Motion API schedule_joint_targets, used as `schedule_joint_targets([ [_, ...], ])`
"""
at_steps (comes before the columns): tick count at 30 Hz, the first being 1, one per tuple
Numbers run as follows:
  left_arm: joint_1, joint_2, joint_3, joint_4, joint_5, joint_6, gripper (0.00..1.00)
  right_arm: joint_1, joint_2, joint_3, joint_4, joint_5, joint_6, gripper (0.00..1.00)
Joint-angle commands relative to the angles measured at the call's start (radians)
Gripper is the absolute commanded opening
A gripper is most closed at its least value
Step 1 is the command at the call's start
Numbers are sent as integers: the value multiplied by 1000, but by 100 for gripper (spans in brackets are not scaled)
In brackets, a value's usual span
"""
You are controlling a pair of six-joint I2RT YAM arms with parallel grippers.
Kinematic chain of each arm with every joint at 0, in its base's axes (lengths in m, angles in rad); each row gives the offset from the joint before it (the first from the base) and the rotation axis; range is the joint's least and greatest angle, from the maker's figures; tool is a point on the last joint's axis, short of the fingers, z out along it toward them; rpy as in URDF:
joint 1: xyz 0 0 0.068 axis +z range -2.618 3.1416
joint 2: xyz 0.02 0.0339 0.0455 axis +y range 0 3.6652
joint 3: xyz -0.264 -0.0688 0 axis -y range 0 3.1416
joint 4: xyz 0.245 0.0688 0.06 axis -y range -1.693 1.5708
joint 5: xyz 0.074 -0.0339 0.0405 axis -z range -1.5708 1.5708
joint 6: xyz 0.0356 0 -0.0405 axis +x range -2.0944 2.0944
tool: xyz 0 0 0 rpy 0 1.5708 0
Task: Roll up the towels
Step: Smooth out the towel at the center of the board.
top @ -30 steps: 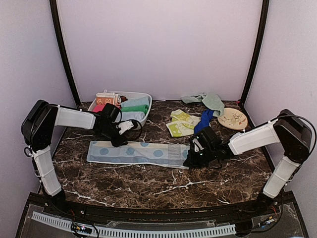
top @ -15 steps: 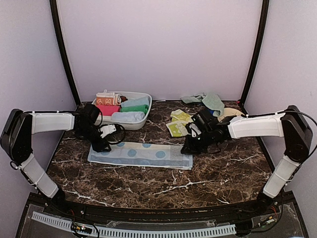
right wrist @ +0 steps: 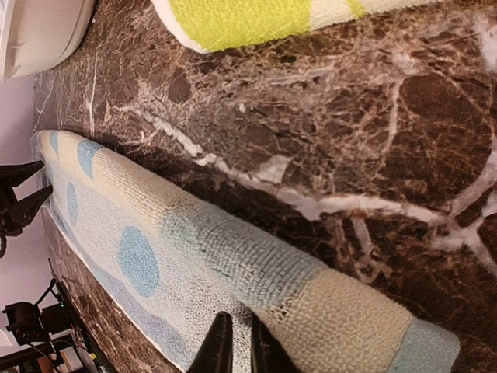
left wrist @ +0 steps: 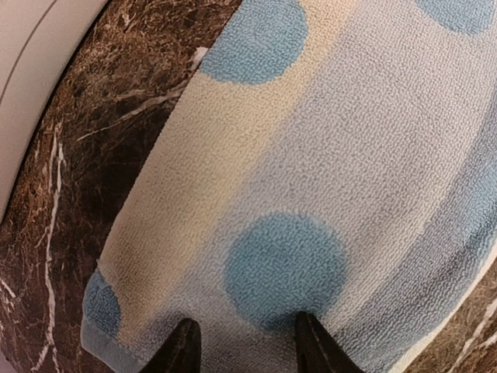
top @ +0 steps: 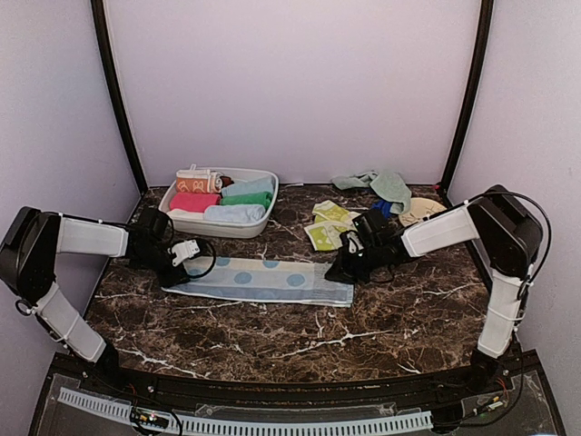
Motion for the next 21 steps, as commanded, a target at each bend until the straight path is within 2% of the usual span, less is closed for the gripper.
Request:
schedule_joint_targets([
  [1, 15, 44, -78, -1, -139, 44, 43, -6, -20, -13, -19, 37, -25, 16],
  [4, 15, 12, -43, -74, -88, 32, 44, 0, -83, -11, -59, 48, -59, 36],
  [9, 15, -84, 76, -348, 164, 15, 48, 3, -237, -49, -171, 174, -72, 56],
  [11, 15, -108, 112, -427, 217, 14, 48, 9, -273, -70, -232, 261, -70, 59],
  [13, 14, -119, 132, -433, 221, 5, 49, 16, -277, -79, -266, 316, -65, 61],
  [21, 24, -48, 165, -325, 60, -35, 50, 62, -130, 47, -317, 404, -114, 63],
])
